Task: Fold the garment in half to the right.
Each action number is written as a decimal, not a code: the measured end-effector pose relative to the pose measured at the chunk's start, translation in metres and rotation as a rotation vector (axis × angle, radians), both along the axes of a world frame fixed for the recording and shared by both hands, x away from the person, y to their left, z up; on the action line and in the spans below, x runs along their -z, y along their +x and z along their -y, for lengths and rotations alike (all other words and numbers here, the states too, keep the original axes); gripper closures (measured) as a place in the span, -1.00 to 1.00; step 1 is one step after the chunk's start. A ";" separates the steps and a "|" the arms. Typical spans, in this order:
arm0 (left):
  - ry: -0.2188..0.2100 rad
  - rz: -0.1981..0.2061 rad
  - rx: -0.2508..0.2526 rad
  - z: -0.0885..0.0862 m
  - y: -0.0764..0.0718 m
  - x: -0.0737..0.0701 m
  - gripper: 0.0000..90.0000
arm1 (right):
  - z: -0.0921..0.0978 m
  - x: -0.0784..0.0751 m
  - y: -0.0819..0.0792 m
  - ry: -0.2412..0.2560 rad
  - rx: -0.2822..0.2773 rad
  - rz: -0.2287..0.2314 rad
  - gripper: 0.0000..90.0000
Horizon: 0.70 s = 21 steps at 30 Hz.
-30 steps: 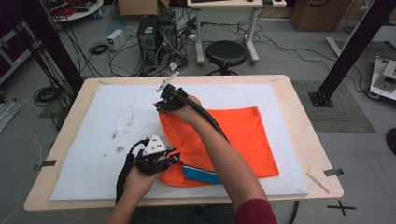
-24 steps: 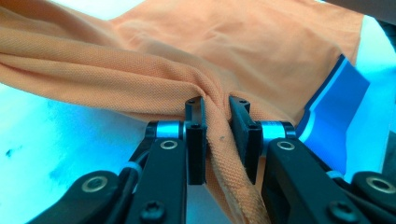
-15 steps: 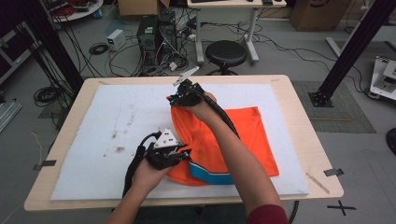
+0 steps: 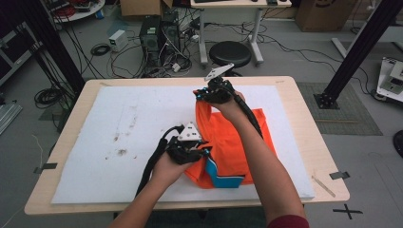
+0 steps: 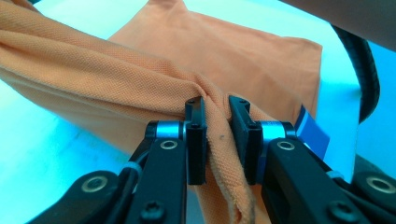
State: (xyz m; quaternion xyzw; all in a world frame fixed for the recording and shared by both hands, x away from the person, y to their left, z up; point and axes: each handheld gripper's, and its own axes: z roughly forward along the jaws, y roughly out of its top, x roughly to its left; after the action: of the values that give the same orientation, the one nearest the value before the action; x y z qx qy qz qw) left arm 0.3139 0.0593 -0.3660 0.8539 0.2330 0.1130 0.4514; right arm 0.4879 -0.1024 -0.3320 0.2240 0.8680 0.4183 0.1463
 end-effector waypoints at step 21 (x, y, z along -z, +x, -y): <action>0.054 0.004 0.080 0.079 0.019 0.002 0.73 | 0.090 0.006 -0.001 0.032 0.153 -0.009 0.86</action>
State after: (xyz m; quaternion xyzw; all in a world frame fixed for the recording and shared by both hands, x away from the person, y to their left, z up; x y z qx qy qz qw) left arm 0.3327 -0.0195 -0.3676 0.8743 0.1945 0.1027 0.4327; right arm 0.4865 -0.1928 -0.3382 0.2939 0.8422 0.4187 0.1703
